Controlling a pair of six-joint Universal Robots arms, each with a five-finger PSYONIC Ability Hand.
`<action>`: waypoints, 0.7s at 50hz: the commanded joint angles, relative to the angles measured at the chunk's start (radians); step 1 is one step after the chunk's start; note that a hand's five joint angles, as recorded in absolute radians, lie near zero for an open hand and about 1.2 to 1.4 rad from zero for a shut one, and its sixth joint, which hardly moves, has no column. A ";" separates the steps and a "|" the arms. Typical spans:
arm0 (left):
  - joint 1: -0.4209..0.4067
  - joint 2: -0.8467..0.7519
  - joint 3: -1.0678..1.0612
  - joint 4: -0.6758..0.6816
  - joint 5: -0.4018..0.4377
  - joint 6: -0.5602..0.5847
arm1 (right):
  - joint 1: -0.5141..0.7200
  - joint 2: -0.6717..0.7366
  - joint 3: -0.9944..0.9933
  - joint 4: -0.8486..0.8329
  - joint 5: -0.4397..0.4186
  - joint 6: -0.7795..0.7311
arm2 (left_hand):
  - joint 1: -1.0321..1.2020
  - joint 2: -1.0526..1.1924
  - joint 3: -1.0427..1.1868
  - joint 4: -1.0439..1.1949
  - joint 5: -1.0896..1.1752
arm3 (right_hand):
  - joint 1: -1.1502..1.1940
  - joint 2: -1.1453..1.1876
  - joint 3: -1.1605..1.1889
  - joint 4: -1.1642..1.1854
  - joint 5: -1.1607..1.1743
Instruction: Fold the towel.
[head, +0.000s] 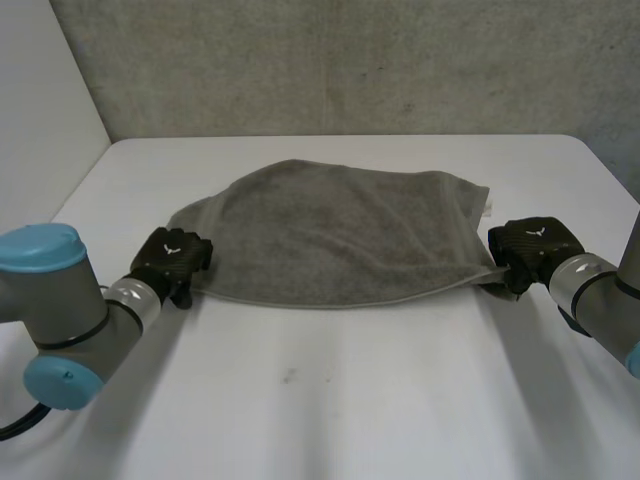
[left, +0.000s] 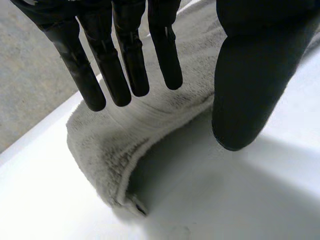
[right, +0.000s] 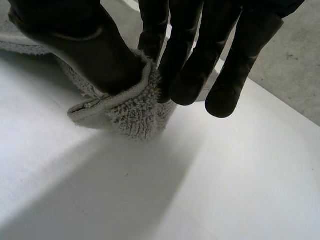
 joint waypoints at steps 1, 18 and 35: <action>-0.001 -0.016 0.009 0.000 -0.002 -0.003 | -0.001 -0.014 0.001 0.005 -0.001 -0.008 | -0.034 -0.030 -0.032 -0.032 -0.029 | 0.077 0.072 0.056 0.054 0.058; 0.004 -0.038 0.035 0.032 -0.016 0.006 | -0.036 -0.092 -0.003 0.009 0.002 0.001 | 0.004 0.008 0.006 0.006 0.009 | 0.077 0.072 0.056 0.054 0.058; 0.009 -0.079 0.072 0.061 -0.056 0.014 | -0.038 -0.104 0.000 0.009 -0.012 0.002 | 0.162 0.166 0.165 0.164 0.168 | 0.077 0.072 0.056 0.054 0.058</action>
